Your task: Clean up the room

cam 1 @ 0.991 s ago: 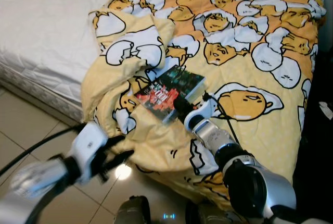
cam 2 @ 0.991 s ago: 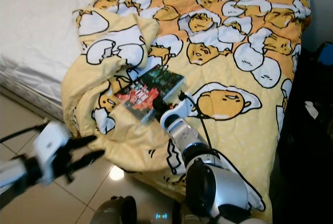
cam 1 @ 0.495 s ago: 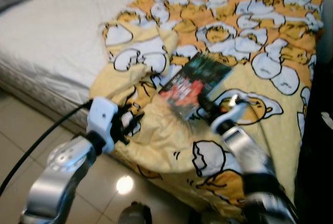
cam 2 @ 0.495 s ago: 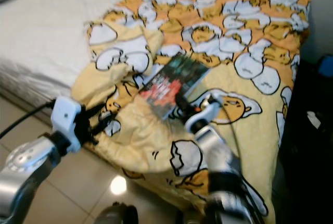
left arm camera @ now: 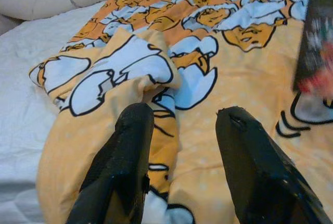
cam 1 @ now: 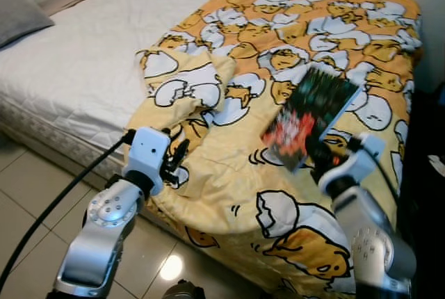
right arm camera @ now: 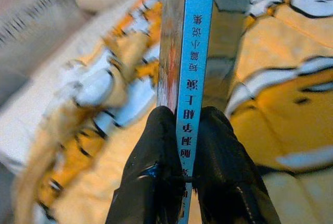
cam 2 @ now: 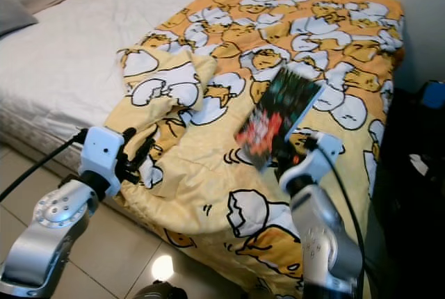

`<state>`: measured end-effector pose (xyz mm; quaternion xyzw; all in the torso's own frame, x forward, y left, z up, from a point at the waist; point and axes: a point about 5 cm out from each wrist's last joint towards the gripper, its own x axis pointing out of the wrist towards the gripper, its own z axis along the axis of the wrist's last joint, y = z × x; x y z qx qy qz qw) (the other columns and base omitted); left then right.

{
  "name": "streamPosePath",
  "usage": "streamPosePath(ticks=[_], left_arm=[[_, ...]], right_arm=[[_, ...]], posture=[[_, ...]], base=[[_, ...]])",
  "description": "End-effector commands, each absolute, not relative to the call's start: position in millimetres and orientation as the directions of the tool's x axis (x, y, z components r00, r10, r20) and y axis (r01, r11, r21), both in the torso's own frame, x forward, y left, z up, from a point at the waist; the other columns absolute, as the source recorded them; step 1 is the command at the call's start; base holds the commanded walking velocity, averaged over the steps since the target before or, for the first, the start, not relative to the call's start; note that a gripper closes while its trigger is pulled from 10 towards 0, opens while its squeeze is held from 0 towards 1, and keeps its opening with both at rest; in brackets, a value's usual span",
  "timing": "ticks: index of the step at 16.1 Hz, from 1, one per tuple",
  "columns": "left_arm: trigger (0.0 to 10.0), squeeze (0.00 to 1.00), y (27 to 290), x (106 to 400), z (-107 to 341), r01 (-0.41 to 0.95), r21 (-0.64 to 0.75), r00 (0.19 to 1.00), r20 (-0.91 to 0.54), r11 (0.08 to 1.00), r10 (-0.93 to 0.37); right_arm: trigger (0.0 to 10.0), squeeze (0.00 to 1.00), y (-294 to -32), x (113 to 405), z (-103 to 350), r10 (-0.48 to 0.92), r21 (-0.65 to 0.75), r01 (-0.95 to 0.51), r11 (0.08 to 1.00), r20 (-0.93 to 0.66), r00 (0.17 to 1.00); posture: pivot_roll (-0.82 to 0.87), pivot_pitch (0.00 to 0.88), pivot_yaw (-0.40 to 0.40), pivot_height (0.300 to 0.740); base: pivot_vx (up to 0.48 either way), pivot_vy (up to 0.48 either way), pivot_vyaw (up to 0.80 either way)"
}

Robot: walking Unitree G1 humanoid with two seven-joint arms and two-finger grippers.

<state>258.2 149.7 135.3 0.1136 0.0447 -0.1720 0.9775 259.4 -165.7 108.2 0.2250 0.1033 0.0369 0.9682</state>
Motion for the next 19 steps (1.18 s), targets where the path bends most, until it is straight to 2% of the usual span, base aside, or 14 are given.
streamPosePath(ticks=[1,10,19], left_arm=[[10.0,0.26,152.6,260.9,135.2,0.324,0.22,0.944,-0.139,0.92,-0.299],[10.0,0.26,159.9,268.3,131.9,0.264,0.212,0.961,-0.143,0.941,-0.238],[10.0,0.26,160.1,268.3,127.8,0.233,0.167,0.967,-0.149,0.958,-0.209]], right_arm=[[10.0,0.0,-160.7,261.5,121.3,0.116,0.4,-0.05,0.915,-0.143,0.983],[10.0,0.0,-159.2,261.5,112.3,0.02,0.339,0.044,0.94,-0.183,0.983],[10.0,0.0,-159.6,267.9,112.2,0.029,0.321,0.033,0.947,-0.184,0.982]], posture=[[-0.11,0.0,0.078,0.74],[-0.09,0.0,0.072,0.74],[-0.09,0.0,0.05,0.74]], base=[[0.0,0.322,0.0],[0.0,0.326,-0.57],[0.0,0.347,-0.64]])
